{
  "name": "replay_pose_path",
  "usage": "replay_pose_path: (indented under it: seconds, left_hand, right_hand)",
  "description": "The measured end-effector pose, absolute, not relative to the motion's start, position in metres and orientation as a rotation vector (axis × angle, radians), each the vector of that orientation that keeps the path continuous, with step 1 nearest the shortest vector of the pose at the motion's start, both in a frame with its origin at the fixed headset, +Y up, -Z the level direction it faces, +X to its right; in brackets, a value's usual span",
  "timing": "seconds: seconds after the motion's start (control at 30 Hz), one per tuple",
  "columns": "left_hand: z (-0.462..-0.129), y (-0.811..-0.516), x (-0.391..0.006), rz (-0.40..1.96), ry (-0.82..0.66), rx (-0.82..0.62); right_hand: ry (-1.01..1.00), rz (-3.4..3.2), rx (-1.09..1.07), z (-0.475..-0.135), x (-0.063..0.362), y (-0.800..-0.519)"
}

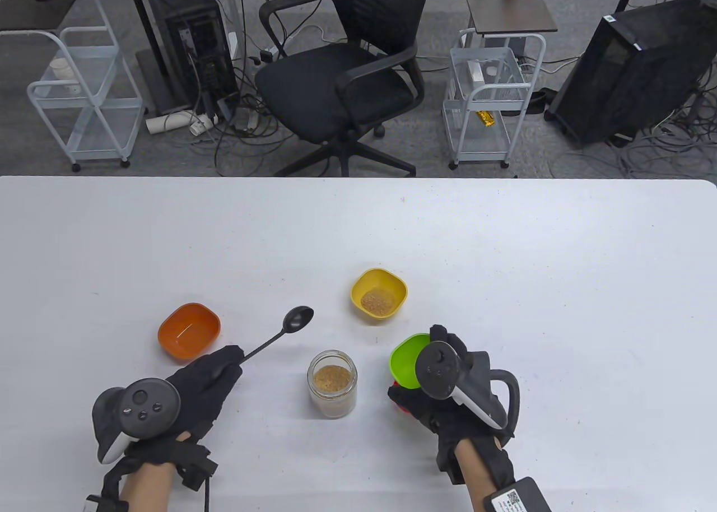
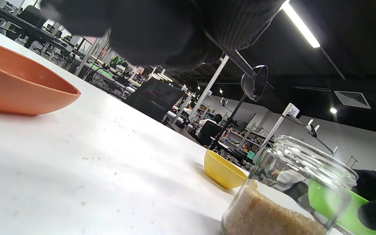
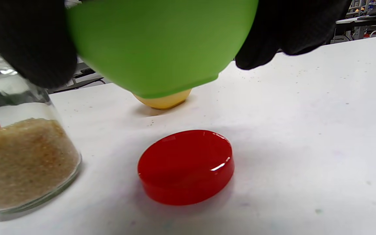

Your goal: Scoop brown sugar granules from jar into dishes

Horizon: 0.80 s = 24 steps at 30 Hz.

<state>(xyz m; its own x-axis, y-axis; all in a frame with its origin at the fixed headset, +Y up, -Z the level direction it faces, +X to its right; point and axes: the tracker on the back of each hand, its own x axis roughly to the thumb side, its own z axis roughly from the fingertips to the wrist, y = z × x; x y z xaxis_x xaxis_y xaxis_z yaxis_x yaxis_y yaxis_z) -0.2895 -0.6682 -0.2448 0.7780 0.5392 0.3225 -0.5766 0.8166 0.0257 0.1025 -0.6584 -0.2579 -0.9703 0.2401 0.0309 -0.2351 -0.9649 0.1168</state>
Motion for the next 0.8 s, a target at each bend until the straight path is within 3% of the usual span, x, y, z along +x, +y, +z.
replay_pose_path:
  seconds: [0.57,0.8]
  left_hand:
    - [-0.236,-0.661,-0.281,0.541,-0.359,0.143]
    - [-0.235,-0.656,-0.278,0.519,-0.414,0.061]
  right_hand:
    - [0.084,2.832,0.101,-0.249,0.107,-0.672]
    - [0.086,2.826,0.114,-0.25,0.108,-0.674]
